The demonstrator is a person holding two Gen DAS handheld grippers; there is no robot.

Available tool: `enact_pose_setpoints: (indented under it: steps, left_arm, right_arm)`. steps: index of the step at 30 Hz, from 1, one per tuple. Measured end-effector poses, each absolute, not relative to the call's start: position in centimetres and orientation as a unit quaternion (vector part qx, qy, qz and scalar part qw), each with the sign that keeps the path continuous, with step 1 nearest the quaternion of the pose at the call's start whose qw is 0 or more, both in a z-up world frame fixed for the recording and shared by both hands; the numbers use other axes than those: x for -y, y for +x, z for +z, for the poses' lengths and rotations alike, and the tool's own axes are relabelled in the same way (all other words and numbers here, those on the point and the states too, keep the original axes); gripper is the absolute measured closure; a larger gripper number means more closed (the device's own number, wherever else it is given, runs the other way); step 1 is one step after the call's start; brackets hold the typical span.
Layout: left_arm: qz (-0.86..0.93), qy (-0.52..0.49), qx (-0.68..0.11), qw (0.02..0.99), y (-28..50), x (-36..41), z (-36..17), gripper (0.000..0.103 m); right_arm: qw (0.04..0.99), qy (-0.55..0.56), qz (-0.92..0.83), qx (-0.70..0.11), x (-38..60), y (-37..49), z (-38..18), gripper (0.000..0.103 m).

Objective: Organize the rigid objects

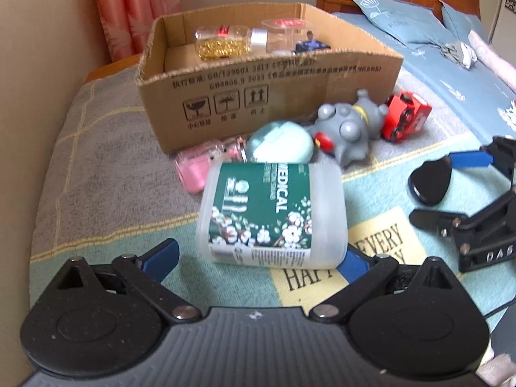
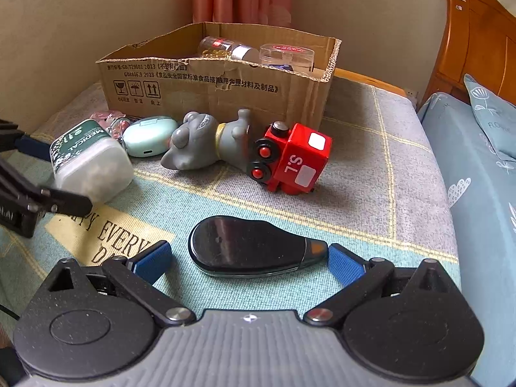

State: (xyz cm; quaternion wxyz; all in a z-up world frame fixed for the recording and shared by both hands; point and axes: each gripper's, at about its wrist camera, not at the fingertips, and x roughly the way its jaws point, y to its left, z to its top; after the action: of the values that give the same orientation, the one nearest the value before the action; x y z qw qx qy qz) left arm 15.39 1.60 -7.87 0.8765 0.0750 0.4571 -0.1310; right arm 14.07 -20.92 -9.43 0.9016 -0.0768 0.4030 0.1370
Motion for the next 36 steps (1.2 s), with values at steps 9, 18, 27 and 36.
enact_pose_setpoints:
  steps: [9, 18, 27, 36]
  left_arm:
    - [-0.137, 0.068, -0.447, 0.881, 16.4, -0.9, -8.6, 0.000]
    - [-0.140, 0.068, -0.439, 0.885, 17.1, -0.4, -8.7, 0.000]
    - [-0.137, 0.084, -0.433, 0.887, 17.4, 0.0, -8.3, 0.001]
    - [-0.160, 0.082, -0.423, 0.888, 17.6, -0.2, -7.0, 0.003]
  right_arm:
    - [0.908, -0.075, 0.133, -0.390, 21.1, 13.6, -9.6, 0.000]
    - [0.910, -0.071, 0.127, -0.387, 21.4, 13.5, -9.7, 0.000]
    - [0.913, -0.067, 0.120, -0.384, 21.0, 14.2, -9.8, 0.000]
    - [0.909, -0.065, 0.112, -0.396, 20.7, 14.6, -9.6, 0.000]
